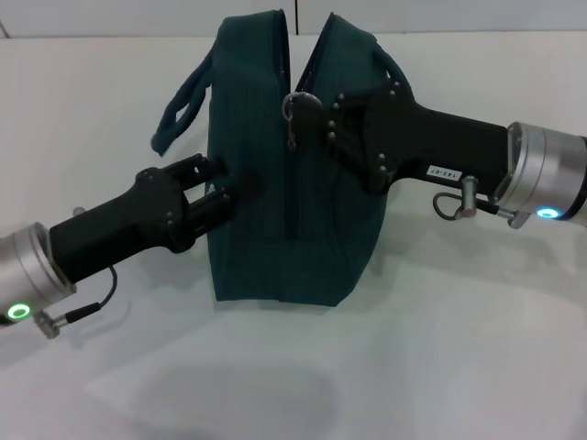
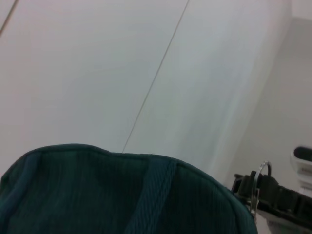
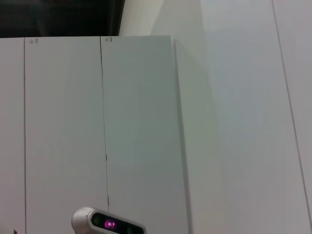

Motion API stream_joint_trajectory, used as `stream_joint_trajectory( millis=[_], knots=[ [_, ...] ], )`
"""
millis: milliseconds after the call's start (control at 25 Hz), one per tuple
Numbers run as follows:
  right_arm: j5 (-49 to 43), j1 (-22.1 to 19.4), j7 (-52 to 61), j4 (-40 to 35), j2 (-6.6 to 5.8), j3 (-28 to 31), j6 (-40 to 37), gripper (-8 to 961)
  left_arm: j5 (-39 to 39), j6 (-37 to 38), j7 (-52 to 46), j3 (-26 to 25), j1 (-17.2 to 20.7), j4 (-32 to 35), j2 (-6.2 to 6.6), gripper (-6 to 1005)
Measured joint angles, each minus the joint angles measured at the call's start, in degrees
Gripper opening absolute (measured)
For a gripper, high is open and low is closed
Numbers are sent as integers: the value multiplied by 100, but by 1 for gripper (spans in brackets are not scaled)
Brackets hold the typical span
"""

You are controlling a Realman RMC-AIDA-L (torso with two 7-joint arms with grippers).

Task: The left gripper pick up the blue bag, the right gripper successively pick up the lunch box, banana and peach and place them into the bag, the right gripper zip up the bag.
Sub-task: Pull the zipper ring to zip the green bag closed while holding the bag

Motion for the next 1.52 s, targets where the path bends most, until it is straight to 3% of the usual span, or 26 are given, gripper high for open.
stream_joint_trajectory(
  millis=[120,600,1120,1520],
  knots=[
    [1,-8,-1,0,0,2,7,7,17,-99,190,117,-55,-11,1,457],
    [137,-54,58,0,0,21,-4,8,43,-185,284,221,-132,-63,6,297],
    [570,-116,207,-1,1,45,-97,7,50,-149,413,750,-143,3,41,121],
    [727,-138,445,10,-13,84,-62,7,159,-16,445,994,-147,88,46,65]
  ],
)
